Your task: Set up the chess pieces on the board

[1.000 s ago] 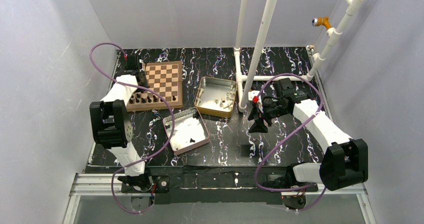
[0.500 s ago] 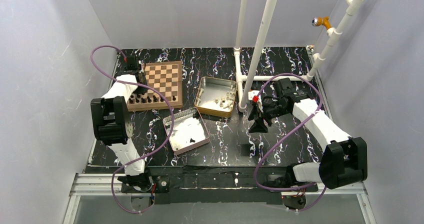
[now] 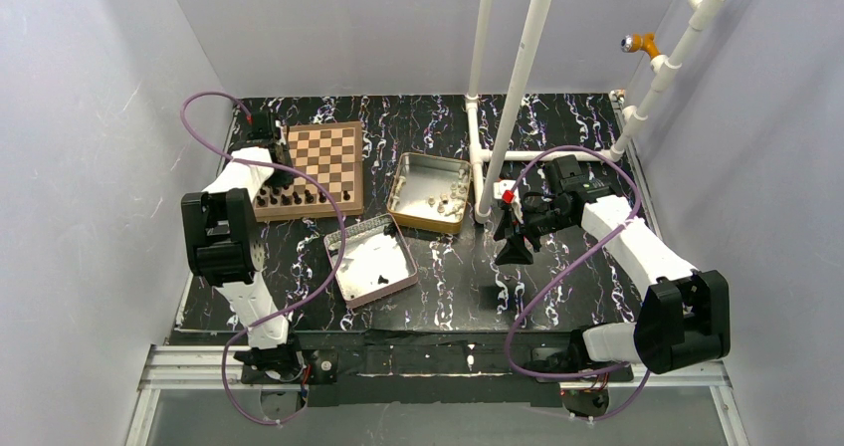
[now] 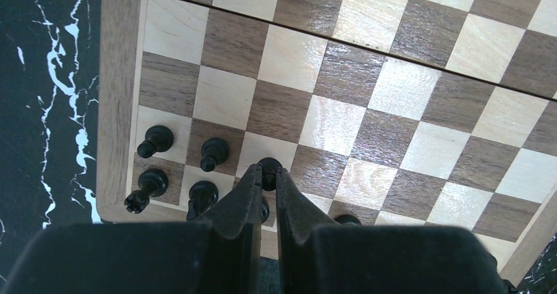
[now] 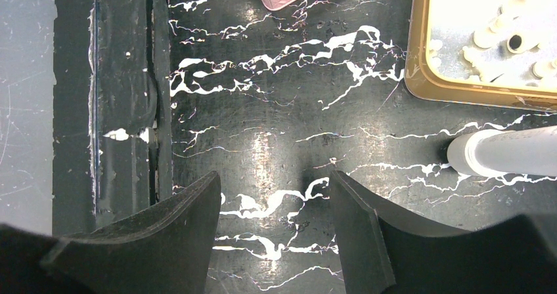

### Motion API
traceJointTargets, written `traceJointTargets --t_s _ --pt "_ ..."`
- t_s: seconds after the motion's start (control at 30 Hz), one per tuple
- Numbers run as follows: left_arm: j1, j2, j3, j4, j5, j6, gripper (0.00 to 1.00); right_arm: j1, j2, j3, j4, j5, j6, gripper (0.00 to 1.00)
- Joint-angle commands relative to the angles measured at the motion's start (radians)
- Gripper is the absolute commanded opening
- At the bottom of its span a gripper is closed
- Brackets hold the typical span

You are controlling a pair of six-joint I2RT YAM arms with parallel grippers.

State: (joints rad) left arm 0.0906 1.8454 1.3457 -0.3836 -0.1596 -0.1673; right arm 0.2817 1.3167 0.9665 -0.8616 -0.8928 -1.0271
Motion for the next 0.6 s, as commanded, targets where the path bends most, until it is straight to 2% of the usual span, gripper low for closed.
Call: traceJointTargets --t_s 0.0,0.23,0.57 --pt "0.008 0.007 0.035 -0.03 0.012 -0.006 0.02 -0.004 0.004 0.016 0.002 -0.02 -0.004 0.69" --pt "0.012 0.015 0.036 -0.037 0.012 -0.008 0.03 -0.005 0.006 0.018 0.003 -0.019 -0.004 0.69" --pt "0.014 0.018 0.037 -0.046 0.003 -0.012 0.13 -0.006 0.002 0.016 0.002 -0.018 -0.004 0.69"
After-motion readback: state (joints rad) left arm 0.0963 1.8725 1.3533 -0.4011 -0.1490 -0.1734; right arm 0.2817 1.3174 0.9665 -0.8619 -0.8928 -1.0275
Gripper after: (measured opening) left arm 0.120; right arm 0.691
